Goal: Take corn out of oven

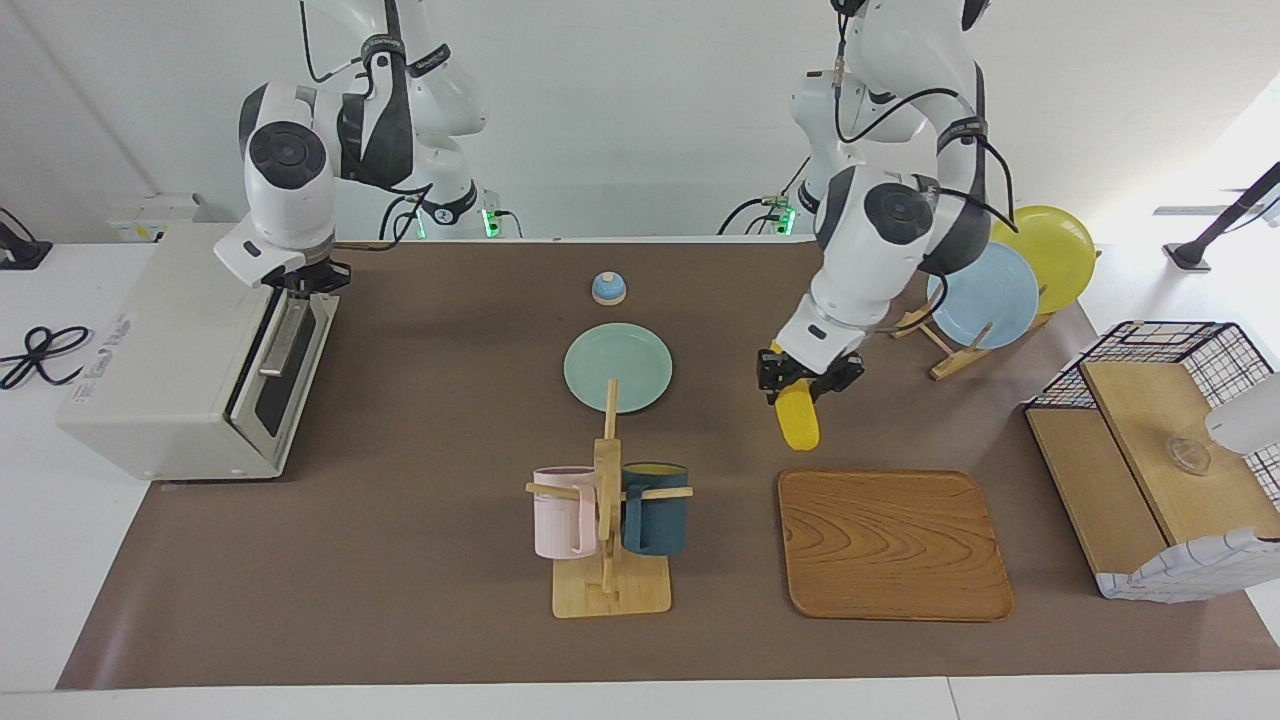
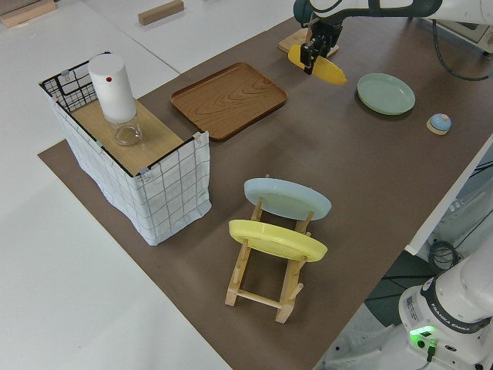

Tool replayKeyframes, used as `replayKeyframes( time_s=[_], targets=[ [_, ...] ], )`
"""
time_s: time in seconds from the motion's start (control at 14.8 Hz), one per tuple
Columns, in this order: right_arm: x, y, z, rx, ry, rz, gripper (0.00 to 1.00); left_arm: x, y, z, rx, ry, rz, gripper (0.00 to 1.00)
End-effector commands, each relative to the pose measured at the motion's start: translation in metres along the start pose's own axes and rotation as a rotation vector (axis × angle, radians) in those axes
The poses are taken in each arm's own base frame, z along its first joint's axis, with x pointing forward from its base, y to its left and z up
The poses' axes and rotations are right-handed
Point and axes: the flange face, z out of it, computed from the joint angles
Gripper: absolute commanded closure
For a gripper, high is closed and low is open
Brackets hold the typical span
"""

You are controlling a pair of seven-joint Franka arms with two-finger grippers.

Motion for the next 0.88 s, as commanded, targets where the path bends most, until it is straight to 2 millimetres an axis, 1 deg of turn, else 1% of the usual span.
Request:
replayKeyframes(
  time_s=[0.0, 0.07, 0.13, 0.2, 0.34, 0.4, 0.47, 0.54, 0.61, 0.67, 0.81],
  targets=[
    [-0.01, 0.004, -0.021, -0.009, 0.03, -0.021, 0.87, 0.04, -0.033, 0.007, 0.001, 0.004, 0.024, 1.0],
    [-0.014, 0.004, -0.027, -0.009, 0.031, -0.035, 0.85, 0.057, -0.049, 0.01, 0.0, 0.011, 0.018, 1.0],
    [-0.016, 0.005, -0.036, 0.016, 0.038, -0.032, 0.83, 0.072, -0.059, 0.016, -0.002, 0.019, 0.022, 1.0],
    [-0.017, 0.008, -0.052, 0.06, 0.041, -0.013, 0.83, 0.087, -0.071, 0.027, -0.005, 0.019, 0.01, 1.0],
    [-0.018, 0.011, -0.081, 0.137, 0.05, 0.008, 0.74, 0.115, -0.079, 0.045, -0.007, 0.04, 0.0, 1.0],
    [-0.018, 0.012, -0.092, 0.164, 0.065, 0.011, 0.68, 0.124, -0.093, 0.051, -0.008, 0.052, -0.019, 1.0],
    [-0.016, 0.007, -0.107, 0.193, 0.087, 0.005, 0.63, 0.131, -0.107, 0.059, -0.006, 0.055, -0.013, 1.0],
    [-0.013, 0.001, -0.121, 0.204, 0.094, -0.01, 0.54, 0.133, -0.113, 0.063, 0.012, 0.056, 0.018, 1.0],
    [-0.006, 0.003, -0.134, 0.224, 0.087, -0.014, 0.17, 0.135, -0.114, 0.077, 0.028, 0.065, 0.025, 1.0],
    [-0.001, 0.006, -0.149, 0.271, 0.1, -0.012, 0.0, 0.137, -0.114, 0.081, 0.026, 0.08, 0.024, 1.0],
    [0.004, 0.013, -0.165, 0.328, 0.095, -0.007, 0.0, 0.138, -0.118, 0.089, 0.029, 0.078, 0.022, 1.0]
  ],
)
